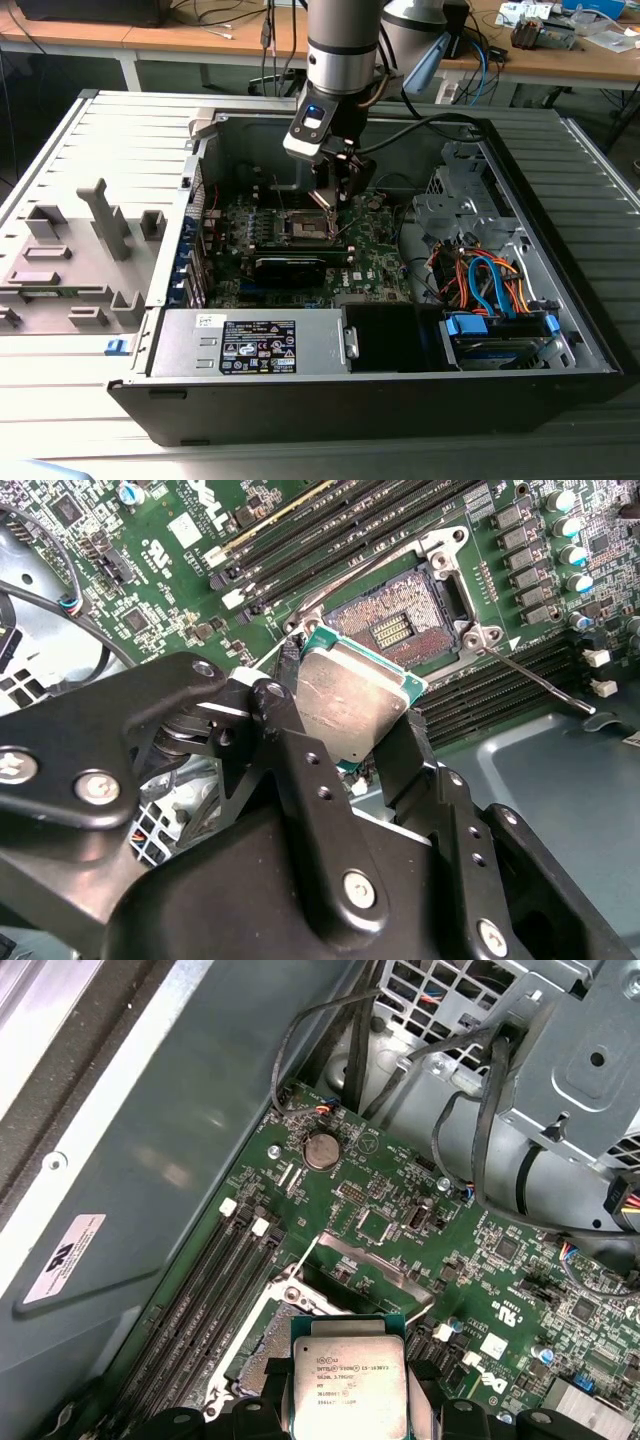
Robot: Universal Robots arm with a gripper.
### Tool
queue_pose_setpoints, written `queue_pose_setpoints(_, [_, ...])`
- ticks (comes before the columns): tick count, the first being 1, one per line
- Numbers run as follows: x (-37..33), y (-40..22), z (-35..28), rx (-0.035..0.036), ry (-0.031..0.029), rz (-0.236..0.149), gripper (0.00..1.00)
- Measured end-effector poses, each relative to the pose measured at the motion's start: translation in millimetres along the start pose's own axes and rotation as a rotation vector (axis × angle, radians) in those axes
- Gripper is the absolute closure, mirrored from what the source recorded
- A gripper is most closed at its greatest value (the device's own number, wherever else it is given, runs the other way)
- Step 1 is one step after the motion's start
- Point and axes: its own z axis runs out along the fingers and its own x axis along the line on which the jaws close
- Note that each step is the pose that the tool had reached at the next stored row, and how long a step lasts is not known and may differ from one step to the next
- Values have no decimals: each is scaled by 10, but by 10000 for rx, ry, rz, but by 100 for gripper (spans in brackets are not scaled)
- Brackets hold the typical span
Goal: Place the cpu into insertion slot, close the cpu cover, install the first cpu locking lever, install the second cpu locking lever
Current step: 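Place the cpu into insertion slot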
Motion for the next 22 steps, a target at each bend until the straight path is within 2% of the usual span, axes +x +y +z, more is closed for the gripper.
queue_pose_setpoints(22, [1,0,17,28,-39,105,45])
